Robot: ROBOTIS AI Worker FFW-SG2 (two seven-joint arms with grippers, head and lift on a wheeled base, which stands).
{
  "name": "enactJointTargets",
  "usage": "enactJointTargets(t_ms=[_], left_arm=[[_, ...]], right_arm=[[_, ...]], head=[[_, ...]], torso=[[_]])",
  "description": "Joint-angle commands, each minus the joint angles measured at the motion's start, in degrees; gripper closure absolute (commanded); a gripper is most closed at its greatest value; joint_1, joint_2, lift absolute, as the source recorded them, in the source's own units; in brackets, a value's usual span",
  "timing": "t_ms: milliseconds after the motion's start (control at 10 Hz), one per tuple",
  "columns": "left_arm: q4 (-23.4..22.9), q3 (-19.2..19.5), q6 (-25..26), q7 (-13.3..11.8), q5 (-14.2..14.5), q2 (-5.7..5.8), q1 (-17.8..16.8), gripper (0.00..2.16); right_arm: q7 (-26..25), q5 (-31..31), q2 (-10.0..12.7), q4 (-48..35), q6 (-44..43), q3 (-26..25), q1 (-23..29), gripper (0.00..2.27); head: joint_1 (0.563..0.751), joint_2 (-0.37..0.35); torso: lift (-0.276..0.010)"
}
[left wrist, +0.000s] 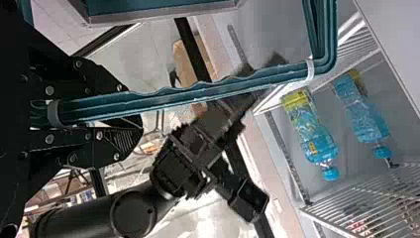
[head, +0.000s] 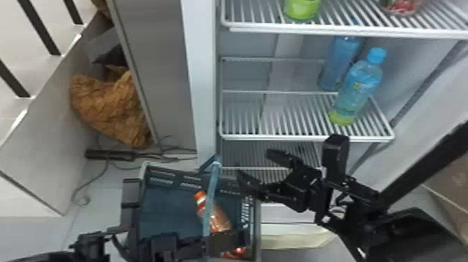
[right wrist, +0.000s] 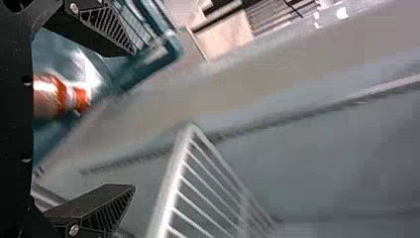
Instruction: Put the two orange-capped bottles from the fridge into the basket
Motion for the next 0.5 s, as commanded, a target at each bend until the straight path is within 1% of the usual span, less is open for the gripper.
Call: enactJointTargets(t_ms=[0, 200, 300, 400], left_arm=[[0.00, -0.15, 0.00, 0.00, -0.03, 0.02, 0.01, 1.17], [0.00, -0.15, 0.00, 0.00, -0.03, 0.11, 0.01, 1.17], [0.00, -0.15, 0.00, 0.00, 0.09, 0.11, 0.15, 1.17], [0.00, -0.15, 0.00, 0.00, 0.09, 0.11, 0.15, 1.17]], right_arm=[[-1.60, 2.33, 1.29, -5.56, -6.18, -3.75, 4.58, 0.09], [-5.47, 3.81, 3.92, -11.19, -14.62, -9.12, 10.91, 0.10], [-7.05, 4.61, 5.33, -13.30, -18.13, -11.52, 13.72, 0.09], [-8.46, 4.96, 6.30, -15.13, -21.37, -13.23, 15.97, 0.09]], head=[[0.695, -0.095], [0.695, -0.163], [0.695, -0.185], [0.695, -0.229]], torso=[[-0.235], [-0.235], [-0.235], [-0.235]])
